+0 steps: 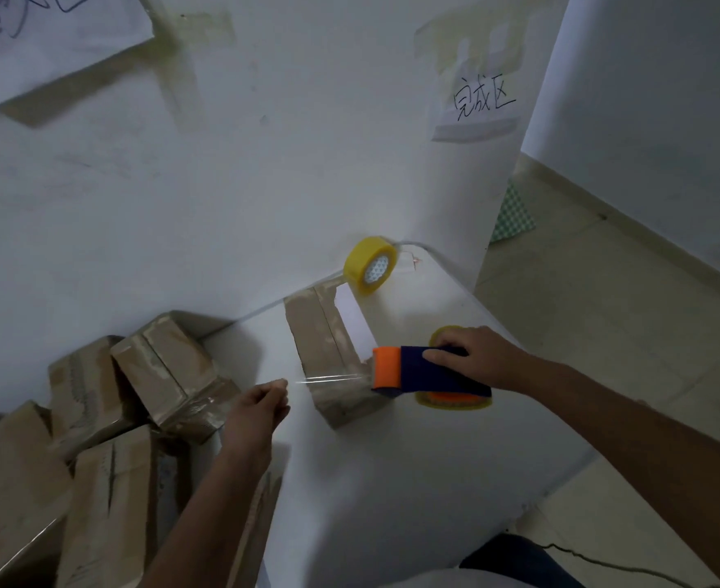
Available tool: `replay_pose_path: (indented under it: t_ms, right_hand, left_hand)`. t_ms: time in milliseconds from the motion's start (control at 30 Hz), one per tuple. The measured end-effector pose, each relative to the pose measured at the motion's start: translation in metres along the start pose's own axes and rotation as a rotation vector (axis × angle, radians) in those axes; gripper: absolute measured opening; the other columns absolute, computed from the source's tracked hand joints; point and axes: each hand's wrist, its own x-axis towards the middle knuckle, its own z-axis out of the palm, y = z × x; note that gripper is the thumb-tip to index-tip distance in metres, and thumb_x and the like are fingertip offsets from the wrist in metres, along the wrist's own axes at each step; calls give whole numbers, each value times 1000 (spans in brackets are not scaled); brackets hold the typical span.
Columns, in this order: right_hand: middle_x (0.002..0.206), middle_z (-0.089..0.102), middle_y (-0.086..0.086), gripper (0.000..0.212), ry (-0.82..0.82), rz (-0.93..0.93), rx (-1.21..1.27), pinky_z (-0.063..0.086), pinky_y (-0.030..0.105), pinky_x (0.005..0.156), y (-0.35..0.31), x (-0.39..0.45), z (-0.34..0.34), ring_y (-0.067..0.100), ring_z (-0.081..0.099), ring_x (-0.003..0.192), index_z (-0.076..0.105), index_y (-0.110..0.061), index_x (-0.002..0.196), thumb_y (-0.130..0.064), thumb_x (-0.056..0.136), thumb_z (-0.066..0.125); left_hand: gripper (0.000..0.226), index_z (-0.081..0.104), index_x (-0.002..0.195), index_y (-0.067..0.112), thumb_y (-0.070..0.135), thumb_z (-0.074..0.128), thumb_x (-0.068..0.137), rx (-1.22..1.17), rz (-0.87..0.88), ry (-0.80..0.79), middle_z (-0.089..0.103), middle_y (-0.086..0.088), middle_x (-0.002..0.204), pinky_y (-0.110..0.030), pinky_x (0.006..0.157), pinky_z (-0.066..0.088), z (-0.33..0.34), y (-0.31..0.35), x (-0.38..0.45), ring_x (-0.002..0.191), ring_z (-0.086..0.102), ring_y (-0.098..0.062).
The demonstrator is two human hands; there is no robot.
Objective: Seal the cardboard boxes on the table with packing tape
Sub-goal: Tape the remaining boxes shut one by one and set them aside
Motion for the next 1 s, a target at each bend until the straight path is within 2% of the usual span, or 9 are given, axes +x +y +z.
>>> replay_pose_path:
  t_ms: [67,167,300,467,567,667,733,833,1000]
  right_hand:
    - [89,66,-2,33,-40,-7,0,47,28,68,1,5,-2,11,62,80,65,-17,98,-47,96,51]
    - [81,59,-9,27,-97,-25,-43,38,21,63,1,13,-1,4,55,72,61,-21,91,-46,96,51]
    - [78,56,0,36,-182,-83,-235,34,24,60,5,20,0,8,49,64,57,-19,84,-52,96,49]
    - [87,65,2,40,-207,-56,-198,41,25,63,17,26,-10,13,60,75,64,-16,100,-52,96,47]
    - [91,68,-1,39,-192,-49,-203,46,27,68,24,29,-20,12,62,78,66,-19,103,-53,96,47]
    - [70,59,-6,36,-73,-31,-233,35,23,57,26,34,-24,8,53,63,60,-24,79,-54,94,50]
    - [63,55,-5,42,-2,-24,-296,32,24,54,25,38,-23,7,49,57,54,-23,69,-60,91,50]
    - [63,54,-4,51,7,-13,-392,33,26,54,26,44,-19,8,49,56,55,-21,70,-68,87,47]
    - [67,59,-3,54,-10,-12,-440,39,27,56,23,53,-20,10,54,61,59,-19,76,-71,85,46]
  left_hand:
    - [8,65,99,3,5,58,97,-47,-44,25,55,-8,80,-25,82,49,-1,-5,-1,77,53,-15]
    - [8,64,92,7,5,58,97,-72,-62,58,54,-7,81,-25,82,48,0,-5,1,75,52,-14]
    - [8,64,99,3,6,57,98,-23,-26,72,52,-9,82,-25,81,48,-4,-7,7,76,50,-14]
    - [11,65,102,1,6,56,98,-15,-17,86,53,-8,79,-26,81,48,-5,-14,10,76,51,-15]
    - [10,65,94,2,7,57,98,-16,1,103,52,-7,76,-26,79,48,-4,-18,12,74,50,-15]
    - [11,66,89,3,9,60,96,-53,-37,126,55,-8,75,-28,82,49,4,-27,8,76,54,-17]
    - [16,64,81,6,11,62,96,-84,-61,161,56,-9,76,-29,81,49,9,-35,3,76,55,-18]
    - [13,64,88,5,16,66,94,-60,-28,199,58,-10,81,-24,73,49,14,-44,-2,78,56,-18]
    - [19,65,95,0,19,67,93,-44,-36,251,57,-8,79,-25,74,49,19,-50,-4,78,54,-18]
